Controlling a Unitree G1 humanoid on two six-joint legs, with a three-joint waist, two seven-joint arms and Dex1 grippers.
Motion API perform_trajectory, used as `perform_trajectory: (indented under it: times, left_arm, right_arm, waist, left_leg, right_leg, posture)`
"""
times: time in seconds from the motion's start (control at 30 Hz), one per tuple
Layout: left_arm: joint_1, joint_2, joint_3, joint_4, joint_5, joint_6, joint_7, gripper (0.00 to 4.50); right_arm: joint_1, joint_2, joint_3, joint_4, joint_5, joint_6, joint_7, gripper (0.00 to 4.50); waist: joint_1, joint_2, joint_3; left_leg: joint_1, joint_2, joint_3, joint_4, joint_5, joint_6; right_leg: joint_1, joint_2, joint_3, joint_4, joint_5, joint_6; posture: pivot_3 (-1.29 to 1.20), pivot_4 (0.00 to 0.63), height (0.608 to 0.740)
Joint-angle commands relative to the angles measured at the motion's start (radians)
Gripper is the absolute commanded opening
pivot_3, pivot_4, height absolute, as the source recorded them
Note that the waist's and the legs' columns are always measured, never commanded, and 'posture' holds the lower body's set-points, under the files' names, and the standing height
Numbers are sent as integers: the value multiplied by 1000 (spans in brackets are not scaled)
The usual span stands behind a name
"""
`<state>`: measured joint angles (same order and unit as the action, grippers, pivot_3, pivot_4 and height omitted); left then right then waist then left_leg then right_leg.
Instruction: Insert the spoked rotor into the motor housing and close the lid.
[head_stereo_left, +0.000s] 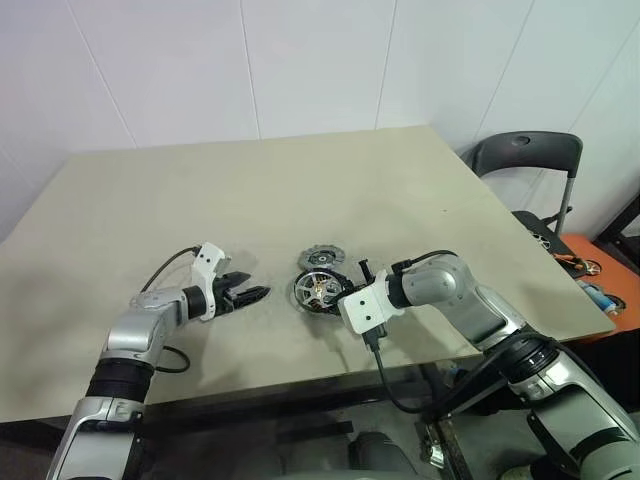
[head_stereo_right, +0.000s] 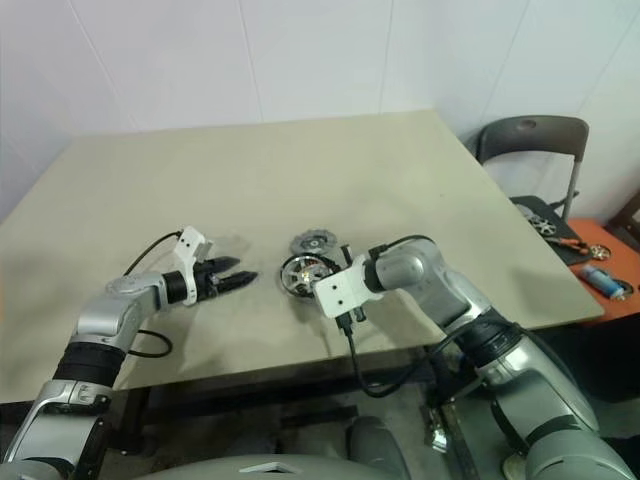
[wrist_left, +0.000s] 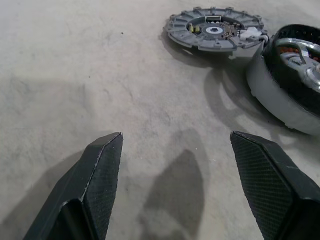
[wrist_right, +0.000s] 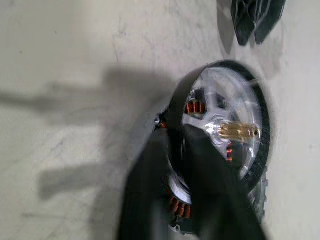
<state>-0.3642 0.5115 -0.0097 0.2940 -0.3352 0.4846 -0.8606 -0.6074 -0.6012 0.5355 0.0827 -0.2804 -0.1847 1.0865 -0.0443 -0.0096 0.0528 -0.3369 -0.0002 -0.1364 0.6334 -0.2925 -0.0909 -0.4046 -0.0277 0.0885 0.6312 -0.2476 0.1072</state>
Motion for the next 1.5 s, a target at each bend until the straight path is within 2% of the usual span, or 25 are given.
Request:
perform_trajectory:
  times: [0.03,0.07,0.17,0.27,0.5,0.7,0.77,0.83,0.9,1.0,1.07,1.2,1.3,1.33,1.4,1.43,1.5]
  left_arm:
    - [-11,6,28,-23,6,-25,14,3642]
    - [-13,6,28,-18,8,-28,18,3642]
    - [-14,3,28,-11,9,-35,28,3642]
    - [-16,-1,28,-5,12,-40,35,3642]
    - [-23,-6,24,16,24,-55,39,3642]
    - [-34,-6,25,35,34,-65,35,3642]
    - [-35,-5,26,41,38,-69,35,3642]
    - [-34,-5,26,43,41,-72,36,3642]
    - [-33,-7,26,44,46,-77,40,3642]
    - [-34,-7,27,48,50,-83,43,3642]
    - [-35,-5,27,52,53,-87,45,3642]
    - [-40,1,27,62,60,-92,40,3642]
    - [-48,2,26,70,64,-95,35,3642]
    - [-54,2,24,76,67,-95,31,3642]
    - [-70,3,18,90,72,-97,21,3642]
    - [-76,2,16,96,74,-98,19,3642]
    - [-88,-1,12,113,78,-105,13,3642]
  right_arm:
    - [-37,17,-13,-3,-2,-21,0,553]
    - [-40,20,-13,0,-3,-23,1,553]
    - [-44,26,-21,0,3,-13,7,15]
    - [-41,34,-37,-14,31,40,26,15]
    - [-21,71,-86,-130,155,341,87,15]
    - [-19,77,-112,-154,190,450,63,15]
    - [-27,96,-150,-212,291,678,95,15]
    - [-71,131,-240,-263,494,1072,132,15]
    - [-133,211,-384,-240,651,1403,103,15]
    - [-176,321,-587,-209,772,1699,37,15]
    - [-167,374,-668,-209,811,1784,-22,15]
    - [-117,433,-739,-241,851,1799,-164,15]
    - [-90,424,-709,-308,864,1766,-217,15]
    - [-66,382,-627,-357,831,1688,-235,15]
    - [-26,210,-371,-490,703,1424,-197,15]
    - [-19,151,-316,-537,703,1358,-154,15]
    - [-44,95,-293,-552,728,1295,-103,15]
  waist:
    - [0,0,0]
    - [0,0,0]
    - [0,0,0]
    - [0,0,0]
    - [1,0,0]
    - [2,0,0]
    - [2,0,0]
    - [2,0,0]
    - [-1,0,0]
    - [2,0,-1]
    - [8,0,-1]
    - [6,0,-1]
    - [1,1,-1]
    - [0,1,-1]
    - [1,1,-1]
    - [0,1,-1]
    - [-3,1,-1]
  left_leg:
    - [0,0,0,0,0,0]
    - [0,0,0,0,0,0]
    - [0,0,0,0,0,0]
    - [0,0,0,0,0,0]
    - [0,0,0,0,0,0]
    - [0,0,0,0,0,0]
    - [0,0,0,0,0,0]
    - [-1,0,-1,0,0,0]
    - [0,0,-1,0,0,0]
    - [0,0,-3,0,0,-1]
    - [0,0,-5,0,0,-1]
    - [-1,0,-4,0,0,-1]
    - [-2,0,-4,0,0,-1]
    - [-1,0,-4,0,0,-1]
    - [-1,0,-4,-1,0,-1]
    - [-2,0,-4,0,0,-1]
    - [-2,0,-3,-1,0,-1]
  right_leg:
    - [0,0,0,0,0,0]
    - [0,0,0,0,0,0]
    - [0,0,0,0,0,0]
    - [0,0,0,0,0,0]
    - [0,0,0,0,0,0]
    - [0,0,0,0,0,0]
    - [0,0,0,0,0,0]
    - [0,0,0,0,0,0]
    - [0,0,0,0,1,-1]
    - [0,0,-2,2,1,-2]
    - [1,0,-4,1,1,-2]
    - [0,0,-4,0,1,-2]
    - [-1,0,-4,1,1,-2]
    - [-1,0,-4,1,1,-2]
    - [-1,0,-4,0,1,-1]
    - [0,-1,-4,-1,0,0]
    - [0,-1,-3,-2,-2,4]
  posture:
    - [0,0,740]
    - [0,0,740]
    - [0,0,740]
    - [0,0,740]
    - [0,0,740]
    - [0,0,740]
    - [0,0,740]
    - [0,0,740]
    - [0,0,740]
    - [0,0,740]
    - [0,0,740]
    - [0,0,740]
    - [0,0,740]
    - [0,0,740]
    - [0,0,740]
    - [0,0,740]
    - [0,0,740]
